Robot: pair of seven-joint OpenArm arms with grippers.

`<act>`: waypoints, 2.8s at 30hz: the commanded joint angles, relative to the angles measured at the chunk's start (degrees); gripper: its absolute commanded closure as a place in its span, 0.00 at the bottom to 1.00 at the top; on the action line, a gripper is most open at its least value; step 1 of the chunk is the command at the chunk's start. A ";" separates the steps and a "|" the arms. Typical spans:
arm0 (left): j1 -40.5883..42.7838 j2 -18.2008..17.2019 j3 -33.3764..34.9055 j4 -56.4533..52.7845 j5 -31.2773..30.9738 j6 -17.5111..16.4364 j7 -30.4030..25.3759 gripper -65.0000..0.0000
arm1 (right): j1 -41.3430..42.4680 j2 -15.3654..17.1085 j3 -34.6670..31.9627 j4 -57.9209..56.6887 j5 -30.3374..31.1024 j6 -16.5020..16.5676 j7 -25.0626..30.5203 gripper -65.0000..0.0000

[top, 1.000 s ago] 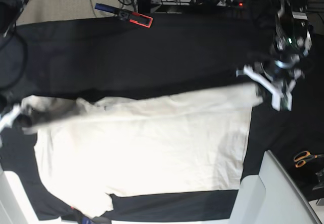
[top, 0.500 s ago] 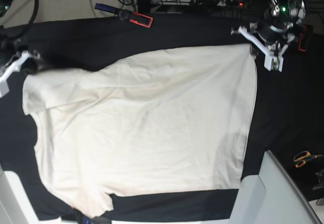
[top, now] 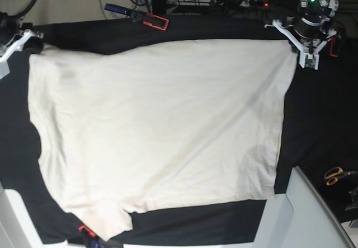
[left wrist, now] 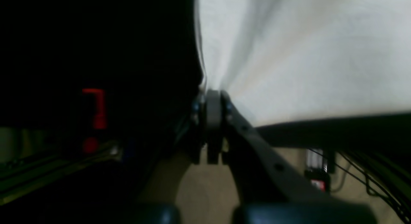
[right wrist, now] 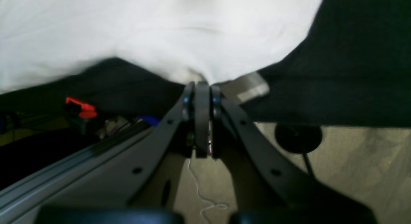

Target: Fold the T-shirt properly

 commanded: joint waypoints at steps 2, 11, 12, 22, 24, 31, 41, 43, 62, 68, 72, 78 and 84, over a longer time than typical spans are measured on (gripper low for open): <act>0.33 -0.49 -0.25 0.91 0.64 0.30 -0.69 1.00 | -0.19 0.56 0.56 1.03 0.83 0.18 0.12 1.00; 0.86 -0.23 0.19 0.56 0.82 0.30 -0.69 1.00 | -3.62 -0.32 0.65 2.70 0.83 0.18 -0.93 1.00; 0.86 -0.14 0.19 0.56 0.82 0.30 -0.69 1.00 | -3.88 -0.59 0.65 3.41 0.83 0.18 -0.93 1.00; 1.39 2.23 -0.16 -0.67 0.82 0.30 -0.69 1.00 | -4.23 -0.59 0.56 3.85 0.83 0.27 -0.93 1.00; 1.03 2.76 -0.16 -0.67 0.82 0.30 -0.69 1.00 | -3.09 -0.59 0.12 3.76 0.74 0.27 -0.93 1.00; -2.92 3.46 -0.07 -0.67 0.82 0.30 -0.34 1.00 | 1.83 -0.15 0.03 3.49 0.39 -0.43 -1.46 1.00; 0.24 3.20 -0.25 -0.67 0.82 0.30 -0.52 1.00 | -3.97 -0.50 0.56 3.93 0.74 -2.10 -1.37 1.00; 0.95 3.11 -0.25 -0.59 0.82 0.30 -0.52 1.00 | -5.02 -0.50 0.65 3.93 0.83 -2.10 -1.37 1.00; 0.68 3.38 -0.34 -0.24 0.82 0.30 -0.52 1.00 | -5.20 -1.73 2.05 5.96 0.57 0.71 -2.25 1.00; -0.99 3.46 -0.34 -0.41 0.82 0.30 -0.43 1.00 | -0.19 -1.64 1.97 5.78 0.39 -0.52 -5.59 1.00; -2.66 3.46 -0.34 -0.59 0.82 0.38 -0.34 1.00 | 3.77 -1.03 1.88 5.60 0.39 -3.42 -7.35 1.00; -8.02 3.55 -0.25 -0.67 0.64 0.38 4.93 1.00 | 10.10 1.00 1.88 -0.73 0.39 -3.42 -8.85 1.00; -13.82 3.55 0.19 -3.05 0.73 0.38 8.36 1.00 | 15.46 3.81 -1.73 -7.85 0.39 -3.51 -8.23 1.00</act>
